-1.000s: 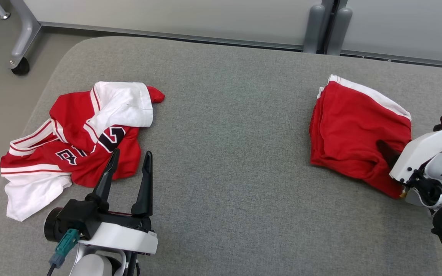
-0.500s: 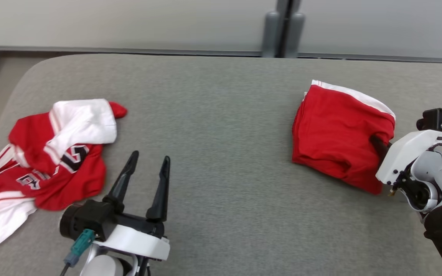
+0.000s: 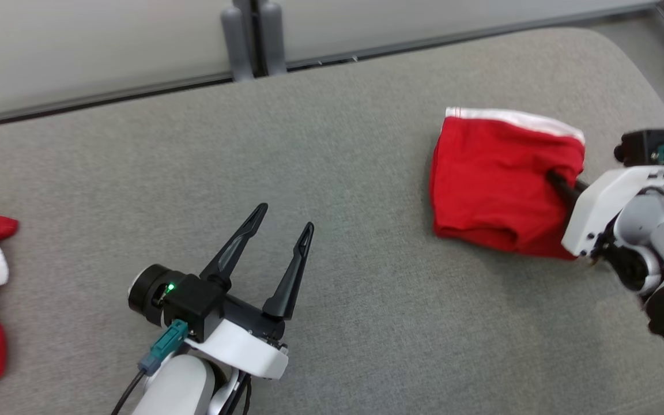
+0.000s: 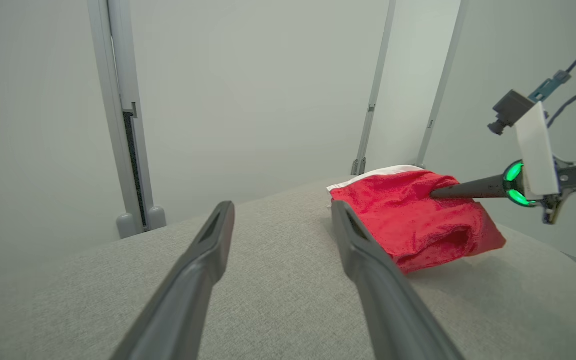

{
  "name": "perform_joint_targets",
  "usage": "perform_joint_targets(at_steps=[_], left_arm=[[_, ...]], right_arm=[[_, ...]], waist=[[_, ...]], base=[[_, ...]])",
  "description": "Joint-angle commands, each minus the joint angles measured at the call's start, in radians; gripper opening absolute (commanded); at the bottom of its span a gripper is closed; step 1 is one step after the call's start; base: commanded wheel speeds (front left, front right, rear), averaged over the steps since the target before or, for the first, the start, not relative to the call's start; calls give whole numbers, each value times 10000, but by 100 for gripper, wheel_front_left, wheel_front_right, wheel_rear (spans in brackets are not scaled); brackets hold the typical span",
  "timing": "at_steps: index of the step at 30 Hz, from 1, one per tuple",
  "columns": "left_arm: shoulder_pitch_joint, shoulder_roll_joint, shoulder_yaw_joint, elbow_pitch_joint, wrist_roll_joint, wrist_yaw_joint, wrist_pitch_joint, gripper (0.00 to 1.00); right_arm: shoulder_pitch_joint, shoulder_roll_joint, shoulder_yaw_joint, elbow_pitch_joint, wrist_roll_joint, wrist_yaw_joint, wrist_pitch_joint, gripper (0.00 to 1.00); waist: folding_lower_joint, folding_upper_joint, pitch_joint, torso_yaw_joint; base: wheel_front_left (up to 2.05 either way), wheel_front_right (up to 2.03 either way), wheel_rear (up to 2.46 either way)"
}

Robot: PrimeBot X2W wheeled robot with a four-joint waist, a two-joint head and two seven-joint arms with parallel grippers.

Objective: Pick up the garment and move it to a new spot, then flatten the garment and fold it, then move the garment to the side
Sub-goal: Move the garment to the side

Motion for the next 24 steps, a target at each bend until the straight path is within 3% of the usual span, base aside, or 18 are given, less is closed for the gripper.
perform_joint_targets(at_steps=[1,8,16,21,22,23,24], left_arm=[[-281,186,-74,23,82,-34,-4,100],[-894,499,-432,4,62,-37,54,100],[-1422,685,-642,-185,85,-33,226,100],[-1568,732,-663,-251,93,10,232,100],[-1606,730,-677,-246,94,11,226,100],[-1647,718,-688,-234,83,18,218,100],[-1677,708,-688,-215,70,30,207,100]], right_arm=[[-441,-183,216,54,-122,2,-136,0],[-2182,-1247,1785,501,-1029,-1,-48,0],[-4236,-2343,3026,1424,-1703,1,288,0],[-5097,-2543,3508,2187,-2083,1,609,2],[-5235,-2563,3590,2325,-2168,1,597,41],[-5343,-2555,3634,2488,-2212,1,558,86],[-5385,-2511,3667,2655,-2246,1,509,100]], waist=[[0,0,705,-594],[0,0,1709,-599],[0,0,2677,-133],[0,0,3062,102],[0,0,3100,145],[0,0,3125,191],[0,0,3135,231]], base=[[0,0,0],[0,0,0],[0,0,0],[0,0,0],[0,0,0],[0,0,0],[0,0,0]])
